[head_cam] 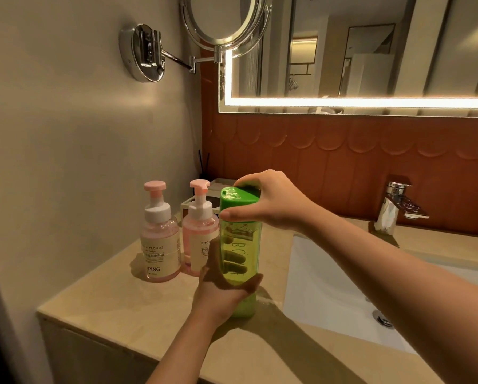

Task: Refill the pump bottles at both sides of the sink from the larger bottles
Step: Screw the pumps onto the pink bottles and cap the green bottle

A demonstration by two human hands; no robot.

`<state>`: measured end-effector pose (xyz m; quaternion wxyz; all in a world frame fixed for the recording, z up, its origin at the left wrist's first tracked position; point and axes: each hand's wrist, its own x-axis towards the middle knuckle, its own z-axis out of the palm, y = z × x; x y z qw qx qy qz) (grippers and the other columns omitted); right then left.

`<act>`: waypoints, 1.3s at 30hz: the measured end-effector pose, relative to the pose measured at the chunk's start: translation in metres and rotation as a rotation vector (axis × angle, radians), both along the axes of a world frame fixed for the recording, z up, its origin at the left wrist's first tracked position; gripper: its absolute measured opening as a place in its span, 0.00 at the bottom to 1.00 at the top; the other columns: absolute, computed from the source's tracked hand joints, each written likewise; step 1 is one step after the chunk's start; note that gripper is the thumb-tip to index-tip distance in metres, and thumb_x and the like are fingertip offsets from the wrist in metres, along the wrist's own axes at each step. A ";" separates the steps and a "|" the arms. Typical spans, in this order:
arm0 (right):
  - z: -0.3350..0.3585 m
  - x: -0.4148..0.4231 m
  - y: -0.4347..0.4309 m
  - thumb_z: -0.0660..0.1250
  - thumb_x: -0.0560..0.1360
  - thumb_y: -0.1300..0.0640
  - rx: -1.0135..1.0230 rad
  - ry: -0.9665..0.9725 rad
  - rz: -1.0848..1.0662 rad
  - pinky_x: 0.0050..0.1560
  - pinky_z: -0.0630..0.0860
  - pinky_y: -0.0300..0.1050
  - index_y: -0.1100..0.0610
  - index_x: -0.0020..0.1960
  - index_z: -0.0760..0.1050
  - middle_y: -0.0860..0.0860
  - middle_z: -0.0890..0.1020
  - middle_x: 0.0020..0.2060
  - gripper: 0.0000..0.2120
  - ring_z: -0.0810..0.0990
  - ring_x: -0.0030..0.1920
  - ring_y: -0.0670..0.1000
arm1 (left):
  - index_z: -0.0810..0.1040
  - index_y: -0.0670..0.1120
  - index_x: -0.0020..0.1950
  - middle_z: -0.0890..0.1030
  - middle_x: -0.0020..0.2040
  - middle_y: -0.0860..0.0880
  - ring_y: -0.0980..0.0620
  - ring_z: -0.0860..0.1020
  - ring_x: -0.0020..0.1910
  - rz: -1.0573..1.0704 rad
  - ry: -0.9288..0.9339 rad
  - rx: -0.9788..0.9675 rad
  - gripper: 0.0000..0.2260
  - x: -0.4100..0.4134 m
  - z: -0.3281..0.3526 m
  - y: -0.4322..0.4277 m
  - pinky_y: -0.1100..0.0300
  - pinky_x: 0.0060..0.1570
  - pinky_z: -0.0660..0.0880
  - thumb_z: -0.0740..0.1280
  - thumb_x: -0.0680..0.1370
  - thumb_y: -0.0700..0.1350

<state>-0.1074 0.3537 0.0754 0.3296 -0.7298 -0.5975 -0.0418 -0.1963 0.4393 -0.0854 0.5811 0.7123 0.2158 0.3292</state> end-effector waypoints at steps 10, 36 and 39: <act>-0.012 -0.014 0.006 0.68 0.65 0.33 0.118 -0.151 -0.236 0.41 0.81 0.44 0.54 0.51 0.78 0.47 0.82 0.43 0.27 0.80 0.41 0.46 | 0.63 0.61 0.57 0.74 0.51 0.59 0.51 0.76 0.55 0.059 -0.006 0.181 0.31 0.001 0.011 -0.005 0.47 0.58 0.75 0.78 0.64 0.49; -0.068 0.037 0.035 0.77 0.65 0.52 0.155 0.436 -0.163 0.48 0.74 0.39 0.54 0.63 0.65 0.45 0.76 0.52 0.31 0.75 0.52 0.45 | 0.66 0.55 0.70 0.64 0.65 0.53 0.52 0.60 0.65 0.392 0.224 0.618 0.20 0.008 0.003 0.010 0.53 0.61 0.67 0.62 0.78 0.53; -0.066 0.041 0.047 0.76 0.66 0.53 0.138 0.437 -0.187 0.51 0.73 0.42 0.56 0.64 0.66 0.46 0.76 0.52 0.31 0.75 0.52 0.46 | 0.65 0.55 0.71 0.64 0.66 0.52 0.52 0.59 0.66 0.409 0.209 0.587 0.21 0.009 0.003 0.011 0.48 0.66 0.64 0.61 0.78 0.52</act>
